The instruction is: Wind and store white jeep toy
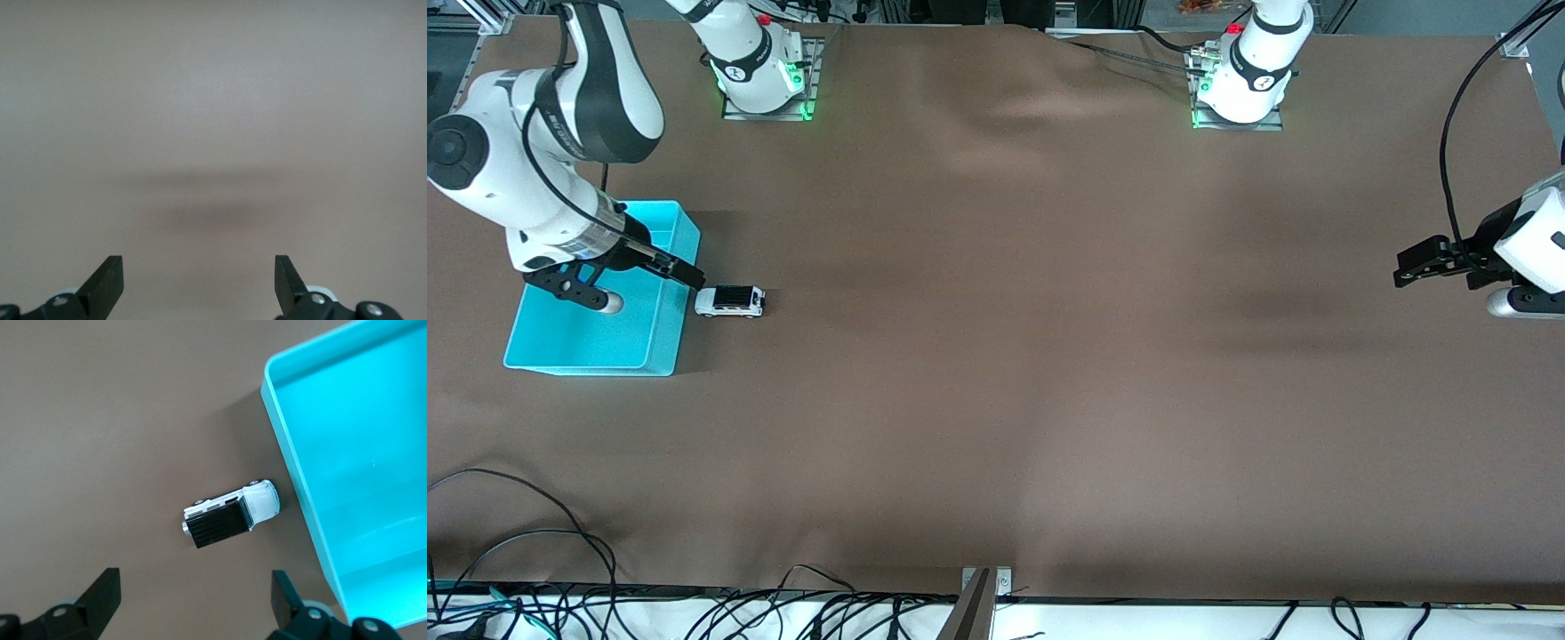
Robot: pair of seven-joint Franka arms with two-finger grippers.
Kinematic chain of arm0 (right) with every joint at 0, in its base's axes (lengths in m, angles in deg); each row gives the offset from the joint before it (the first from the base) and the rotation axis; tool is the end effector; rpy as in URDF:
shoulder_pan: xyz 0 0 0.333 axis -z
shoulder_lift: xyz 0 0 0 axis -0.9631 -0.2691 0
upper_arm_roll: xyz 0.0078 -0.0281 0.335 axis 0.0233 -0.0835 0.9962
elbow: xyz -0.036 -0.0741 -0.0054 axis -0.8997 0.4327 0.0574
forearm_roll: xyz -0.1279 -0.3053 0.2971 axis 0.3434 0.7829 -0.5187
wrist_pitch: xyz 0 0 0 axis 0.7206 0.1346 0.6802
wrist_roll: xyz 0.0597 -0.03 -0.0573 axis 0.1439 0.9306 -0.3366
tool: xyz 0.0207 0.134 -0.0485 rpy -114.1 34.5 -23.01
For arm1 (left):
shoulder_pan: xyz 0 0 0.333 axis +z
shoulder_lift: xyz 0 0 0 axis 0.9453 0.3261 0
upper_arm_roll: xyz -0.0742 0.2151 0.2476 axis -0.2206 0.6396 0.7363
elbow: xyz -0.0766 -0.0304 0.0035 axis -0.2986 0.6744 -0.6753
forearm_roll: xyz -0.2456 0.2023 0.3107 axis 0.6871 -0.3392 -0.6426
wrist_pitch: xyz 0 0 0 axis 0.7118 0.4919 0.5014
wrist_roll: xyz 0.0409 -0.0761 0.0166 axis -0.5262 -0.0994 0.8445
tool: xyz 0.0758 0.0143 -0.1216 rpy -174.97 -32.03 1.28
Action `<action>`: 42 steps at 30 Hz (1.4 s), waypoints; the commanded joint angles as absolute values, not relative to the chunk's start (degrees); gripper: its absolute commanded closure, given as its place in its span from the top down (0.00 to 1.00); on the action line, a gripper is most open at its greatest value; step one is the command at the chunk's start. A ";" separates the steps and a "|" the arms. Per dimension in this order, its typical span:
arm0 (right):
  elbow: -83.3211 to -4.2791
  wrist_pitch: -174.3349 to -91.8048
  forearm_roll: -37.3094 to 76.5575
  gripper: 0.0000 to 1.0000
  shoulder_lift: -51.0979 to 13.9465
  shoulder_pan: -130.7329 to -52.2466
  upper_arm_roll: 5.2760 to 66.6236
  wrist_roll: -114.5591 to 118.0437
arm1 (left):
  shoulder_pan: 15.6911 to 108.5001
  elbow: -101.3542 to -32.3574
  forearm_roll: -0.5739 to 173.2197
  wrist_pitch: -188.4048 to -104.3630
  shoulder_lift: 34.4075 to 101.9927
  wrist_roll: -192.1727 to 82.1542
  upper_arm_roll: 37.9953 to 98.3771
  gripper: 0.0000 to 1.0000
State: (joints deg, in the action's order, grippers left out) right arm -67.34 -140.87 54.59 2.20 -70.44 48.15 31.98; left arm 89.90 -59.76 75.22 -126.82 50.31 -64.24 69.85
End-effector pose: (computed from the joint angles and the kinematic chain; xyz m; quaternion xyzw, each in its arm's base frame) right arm 0.5862 0.0309 0.3346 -0.9787 0.2037 0.0202 0.0126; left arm 0.6503 0.0402 0.5144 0.9997 -0.0055 -0.0218 0.0020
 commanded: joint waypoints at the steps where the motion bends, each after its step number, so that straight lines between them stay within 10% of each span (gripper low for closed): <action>1: -73.80 -147.43 54.36 1.00 4.01 -70.44 48.34 40.94 | 90.22 -59.87 76.72 -126.78 50.05 -65.06 69.90 1.00; 42: -82.77 -167.91 54.89 1.00 -7.85 -70.70 47.82 76.65 | 90.22 -59.87 76.72 -126.78 50.14 -65.06 69.90 1.00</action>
